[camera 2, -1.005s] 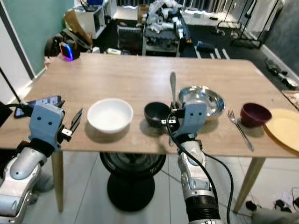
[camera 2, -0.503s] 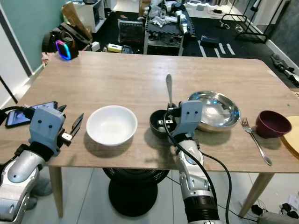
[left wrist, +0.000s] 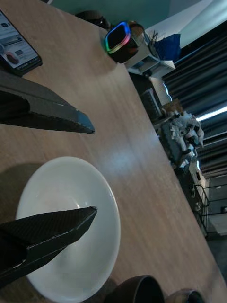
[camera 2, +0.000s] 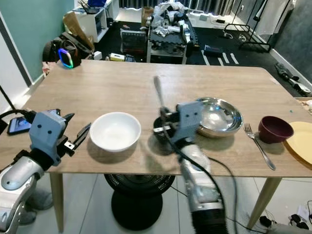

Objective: Setting the table

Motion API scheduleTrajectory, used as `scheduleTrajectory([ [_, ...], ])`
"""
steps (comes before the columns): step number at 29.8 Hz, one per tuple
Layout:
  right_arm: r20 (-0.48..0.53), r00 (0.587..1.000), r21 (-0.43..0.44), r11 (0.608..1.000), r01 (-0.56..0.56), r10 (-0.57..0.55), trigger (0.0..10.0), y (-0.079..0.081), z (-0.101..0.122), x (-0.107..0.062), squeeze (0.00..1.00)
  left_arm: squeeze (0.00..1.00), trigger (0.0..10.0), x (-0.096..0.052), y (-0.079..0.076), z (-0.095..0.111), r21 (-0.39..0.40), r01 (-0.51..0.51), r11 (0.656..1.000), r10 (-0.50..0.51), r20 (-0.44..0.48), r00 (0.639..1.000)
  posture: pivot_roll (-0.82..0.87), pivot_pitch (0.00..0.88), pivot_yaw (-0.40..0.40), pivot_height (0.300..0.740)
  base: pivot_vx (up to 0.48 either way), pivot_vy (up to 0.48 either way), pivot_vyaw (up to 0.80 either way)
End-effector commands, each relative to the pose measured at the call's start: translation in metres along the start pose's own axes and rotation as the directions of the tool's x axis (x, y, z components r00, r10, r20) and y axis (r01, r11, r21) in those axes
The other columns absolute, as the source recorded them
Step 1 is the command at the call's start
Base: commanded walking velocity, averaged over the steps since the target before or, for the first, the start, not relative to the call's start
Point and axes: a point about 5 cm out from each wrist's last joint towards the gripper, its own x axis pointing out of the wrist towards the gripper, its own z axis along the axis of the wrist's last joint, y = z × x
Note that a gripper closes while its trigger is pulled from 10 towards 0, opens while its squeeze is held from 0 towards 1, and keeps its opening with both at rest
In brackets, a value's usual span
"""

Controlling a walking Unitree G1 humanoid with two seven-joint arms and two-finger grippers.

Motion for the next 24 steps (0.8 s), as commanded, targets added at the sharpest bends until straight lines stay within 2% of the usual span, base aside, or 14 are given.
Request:
scheduleTrajectory([
  [1, -0.067, 0.997, 0.007, 1.000, -0.029, 0.030, 10.0, 0.018, -0.009, 0.002, 0.00, 0.00, 10.0, -0.003, -0.001, -0.006, -0.009, 0.005, 1.000, -0.006, -0.040, 0.999, 0.08, 0.024, 0.056, 0.740, 0.000, 0.000, 0.00],
  [2, -0.067, 0.997, 0.007, 1.000, -0.029, 0.030, 10.0, 0.018, -0.009, 0.002, 0.00, 0.00, 10.0, -0.003, -0.001, -0.006, -0.009, 0.005, 1.000, -0.006, -0.040, 0.999, 0.08, 0.024, 0.056, 0.740, 0.000, 0.000, 0.00],
  [5, -0.171, 0.985, 0.006, 1.000, -0.010, 0.011, 10.0, 0.030, -0.035, 0.002, 0.00, 0.00, 10.0, -0.004, -0.001, -0.009, -0.012, 0.003, 1.000, -0.003, -0.051, 0.999, 0.09, 0.022, 0.052, 0.740, 0.000, 0.000, 0.00],
  [7, -0.220, 0.975, 0.027, 0.999, 0.042, -0.035, 10.0, 0.030, -0.048, 0.004, 0.00, 0.00, 10.0, -0.004, -0.001, -0.009, -0.013, 0.000, 1.000, -0.001, -0.053, 0.999, 0.09, 0.023, 0.052, 0.740, 0.000, 0.000, 0.00],
  [8, -0.220, 0.975, 0.027, 0.999, 0.042, -0.035, 10.0, 0.030, -0.048, 0.004, 0.00, 0.00, 10.0, -0.004, -0.001, -0.009, -0.013, 0.000, 1.000, -0.001, -0.053, 0.999, 0.09, 0.023, 0.052, 0.740, 0.000, 0.000, 0.00],
  [13, -0.298, 0.931, 0.051, 0.971, 0.235, -0.210, 10.0, 0.019, -0.063, 0.008, 0.00, 0.00, 10.0, -0.003, -0.002, -0.009, -0.014, -0.004, 1.000, 0.003, -0.053, 0.999, 0.10, 0.027, 0.047, 0.740, 0.000, 0.000, 0.00],
  [14, -0.298, 0.931, 0.051, 0.971, 0.235, -0.210, 10.0, 0.019, -0.063, 0.008, 0.00, 0.00, 10.0, -0.003, -0.002, -0.009, -0.014, -0.004, 1.000, 0.003, -0.053, 0.999, 0.10, 0.027, 0.047, 0.740, 0.000, 0.000, 0.00],
  [16, -0.267, 0.936, 0.183, 0.941, 0.284, -0.230, 10.0, 0.015, -0.055, 0.011, 0.00, 0.00, 10.0, -0.004, -0.002, -0.009, -0.014, -0.008, 1.000, 0.007, -0.055, 0.998, 0.10, 0.031, 0.046, 0.740, 0.000, 0.000, 0.00],
  [18, -0.207, 0.952, 0.295, 0.914, 0.279, -0.224, 10.0, 0.011, -0.041, 0.012, 0.00, 0.00, 10.0, -0.005, -0.002, -0.010, -0.015, -0.009, 1.000, 0.008, -0.060, 0.998, 0.09, 0.034, 0.047, 0.740, 0.000, 0.000, 0.00],
  [21, -0.165, 0.963, 0.316, 0.914, 0.256, -0.212, 10.0, 0.008, -0.032, 0.010, 0.00, 0.00, 10.0, -0.006, -0.003, -0.010, -0.017, -0.007, 1.000, 0.006, -0.062, 0.998, 0.09, 0.037, 0.048, 0.740, 0.000, 0.000, 0.00],
  [24, -0.145, 0.963, 0.263, 0.930, 0.258, -0.226, 10.0, 0.001, -0.028, 0.006, 0.00, 0.00, 10.0, -0.005, -0.004, -0.011, -0.020, -0.003, 1.000, 0.002, -0.062, 0.998, 0.08, 0.038, 0.049, 0.740, 0.000, 0.000, 0.00],
])
